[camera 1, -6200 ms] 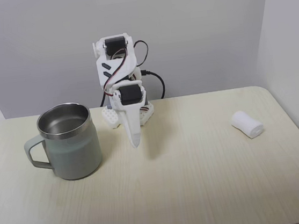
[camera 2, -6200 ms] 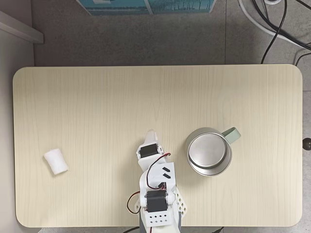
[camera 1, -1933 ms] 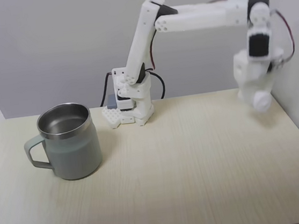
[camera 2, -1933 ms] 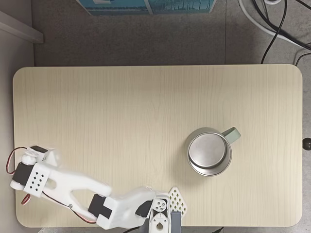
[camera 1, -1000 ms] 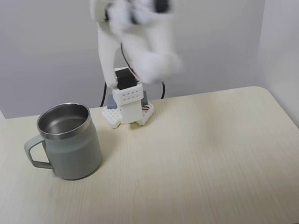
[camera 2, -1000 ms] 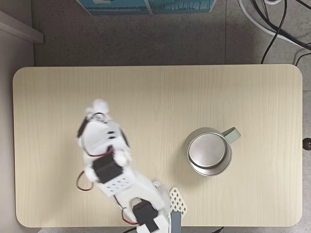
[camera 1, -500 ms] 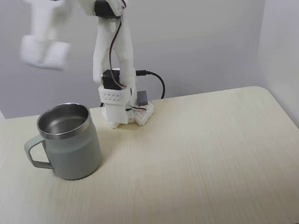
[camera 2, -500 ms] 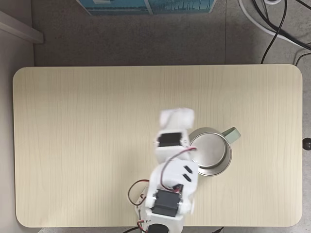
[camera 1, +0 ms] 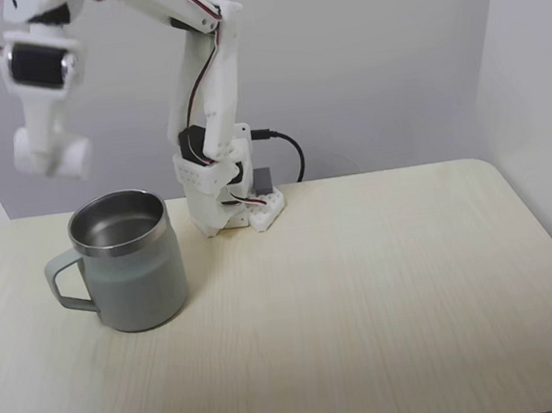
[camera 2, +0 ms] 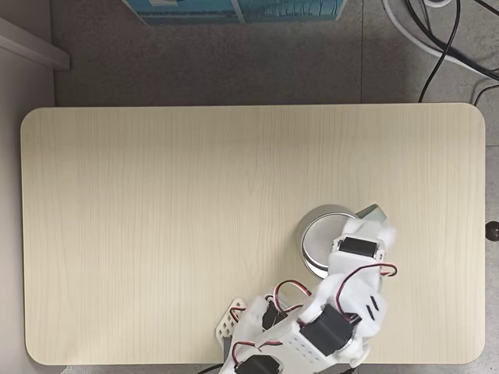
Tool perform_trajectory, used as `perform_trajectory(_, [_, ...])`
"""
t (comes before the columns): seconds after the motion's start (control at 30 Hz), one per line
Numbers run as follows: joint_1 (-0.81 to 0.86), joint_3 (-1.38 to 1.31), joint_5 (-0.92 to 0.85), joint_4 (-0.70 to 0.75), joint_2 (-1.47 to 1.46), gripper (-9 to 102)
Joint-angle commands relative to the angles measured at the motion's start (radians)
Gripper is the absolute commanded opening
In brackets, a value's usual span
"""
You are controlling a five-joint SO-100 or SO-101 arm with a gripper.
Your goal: Grasp a dressing and put it in the cup.
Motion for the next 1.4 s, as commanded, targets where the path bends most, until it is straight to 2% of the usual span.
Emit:
perform_trajectory(0.0, [0.006,-0.054,-0.080,0.038,-0.034,0])
perform_trajectory(0.4, [-0.101,-0.227,-0.141,0.028,-0.009,0])
perform_trajectory(0.63, [-0.100,-0.293,-0.160,0.011,-0.049,0])
perform_trajectory(0.7, [-0.092,-0.282,-0.156,0.011,-0.054,4])
perform_trajectory(0.83, [-0.074,-0.279,-0.164,0.014,-0.061,21])
perform_trajectory(0.9, [-0.071,-0.275,-0.160,0.014,-0.060,25])
perform_trajectory(1.37, [-0.075,-0.264,-0.143,0.018,-0.080,26])
